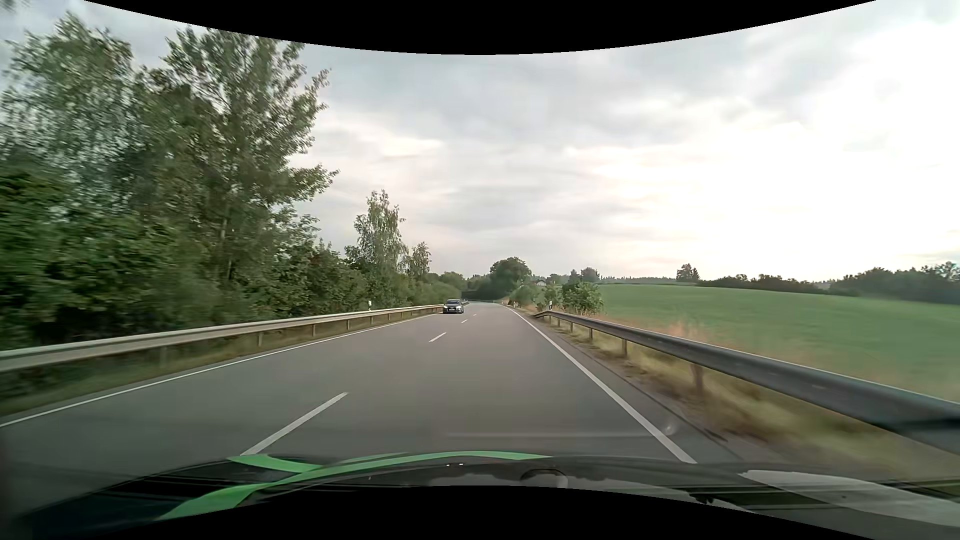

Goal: Follow the waypoints while adhering to traffic rules and regulations

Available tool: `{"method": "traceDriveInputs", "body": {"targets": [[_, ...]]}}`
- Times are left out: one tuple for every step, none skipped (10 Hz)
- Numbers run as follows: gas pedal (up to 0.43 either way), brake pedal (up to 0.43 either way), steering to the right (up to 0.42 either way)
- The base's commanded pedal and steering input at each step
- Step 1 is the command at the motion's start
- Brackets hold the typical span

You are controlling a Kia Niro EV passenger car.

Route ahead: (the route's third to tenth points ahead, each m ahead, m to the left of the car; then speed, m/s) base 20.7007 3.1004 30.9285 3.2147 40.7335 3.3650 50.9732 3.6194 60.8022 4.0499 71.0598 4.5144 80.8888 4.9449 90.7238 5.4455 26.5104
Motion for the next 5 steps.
{"method": "traceDriveInputs", "body": {"targets": [[0.280, 0.000, -0.008], [0.280, 0.000, -0.008], [0.280, 0.000, -0.008], [0.280, 0.000, -0.008], [0.280, 0.000, -0.008]]}}
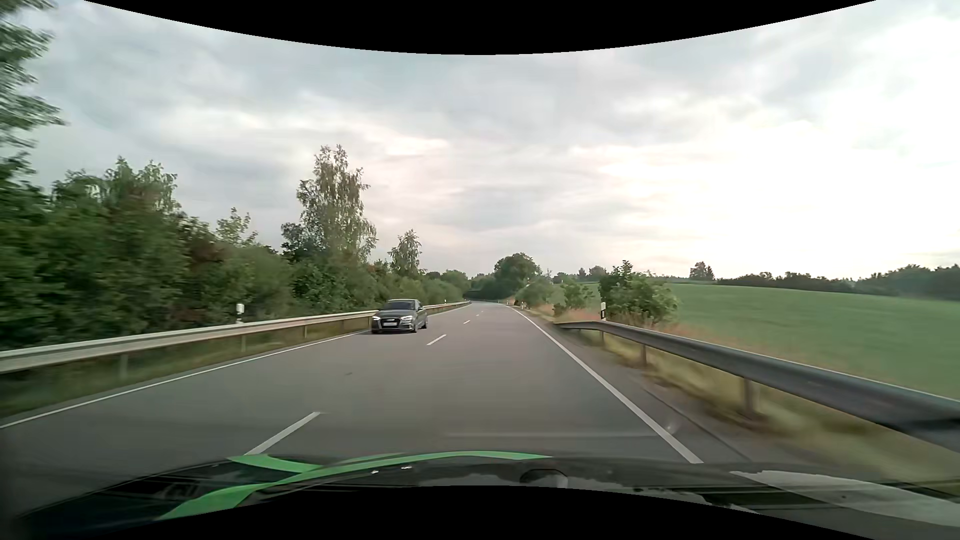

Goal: Follow the waypoints while adhering to traffic rules and regulations

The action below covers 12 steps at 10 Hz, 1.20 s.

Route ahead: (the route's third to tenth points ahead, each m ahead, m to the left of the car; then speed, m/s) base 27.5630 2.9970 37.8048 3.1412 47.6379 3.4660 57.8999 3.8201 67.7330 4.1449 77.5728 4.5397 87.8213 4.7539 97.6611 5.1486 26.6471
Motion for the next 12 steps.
{"method": "traceDriveInputs", "body": {"targets": [[0.280, 0.000, -0.008], [0.280, 0.000, -0.008], [0.280, 0.000, -0.008], [0.280, 0.000, -0.007], [0.280, 0.000, -0.007], [0.268, 0.000, -0.005], [0.268, 0.000, -0.003], [0.268, 0.000, -0.002], [0.268, 0.000, -0.003], [0.268, 0.000, -0.002], [0.268, 0.000, -0.003], [0.268, 0.000, -0.002]]}}
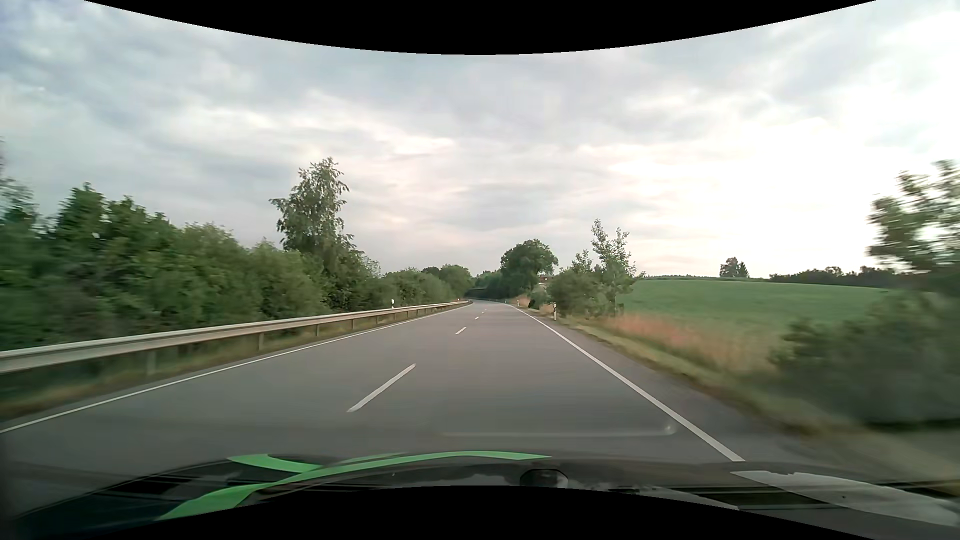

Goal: Follow the waypoints while adhering to traffic rules and regulations

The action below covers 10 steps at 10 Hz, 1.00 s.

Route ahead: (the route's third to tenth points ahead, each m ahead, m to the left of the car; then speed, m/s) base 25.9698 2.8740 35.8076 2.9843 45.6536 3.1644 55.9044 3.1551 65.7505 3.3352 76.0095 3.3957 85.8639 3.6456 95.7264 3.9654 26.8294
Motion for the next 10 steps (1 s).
{"method": "traceDriveInputs", "body": {"targets": [[0.268, 0.000, -0.002], [0.268, 0.000, -0.002], [0.268, 0.000, -0.003], [0.268, 0.000, -0.003], [0.268, 0.000, -0.003], [0.280, 0.000, -0.003], [0.280, 0.000, -0.003], [0.280, 0.000, -0.003], [0.280, 0.000, -0.003], [0.280, 0.000, -0.003]]}}
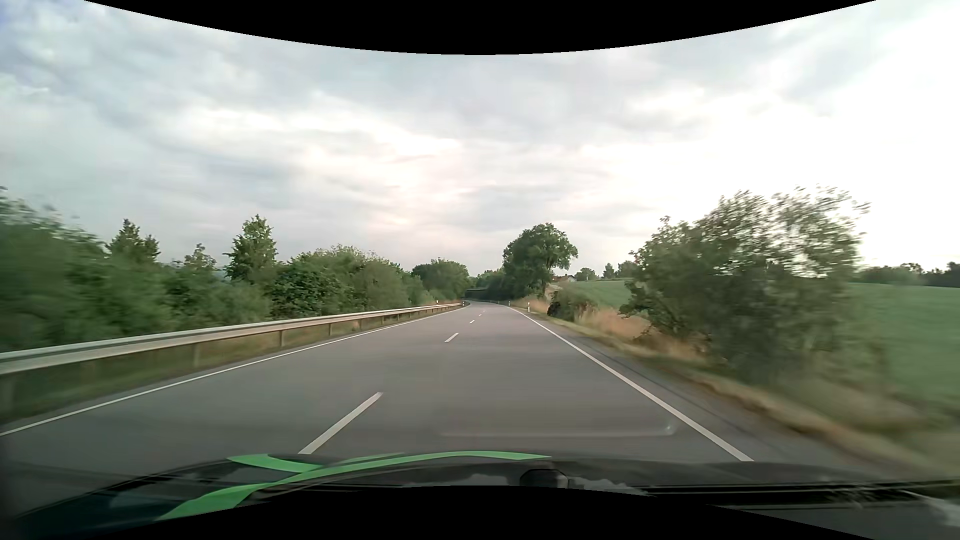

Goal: Follow the waypoints while adhering to traffic rules and regulations

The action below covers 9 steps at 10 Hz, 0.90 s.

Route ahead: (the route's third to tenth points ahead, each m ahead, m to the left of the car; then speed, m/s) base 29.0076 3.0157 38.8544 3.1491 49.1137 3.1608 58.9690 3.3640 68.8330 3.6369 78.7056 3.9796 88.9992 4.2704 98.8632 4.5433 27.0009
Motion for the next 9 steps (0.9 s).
{"method": "traceDriveInputs", "body": {"targets": [[0.280, 0.000, -0.004], [0.280, 0.000, -0.004], [0.280, 0.000, -0.005], [0.280, 0.000, -0.006], [0.280, 0.000, -0.008], [0.280, 0.000, -0.008], [0.280, 0.000, -0.008], [0.287, 0.000, -0.008], [0.299, 0.000, -0.005]]}}
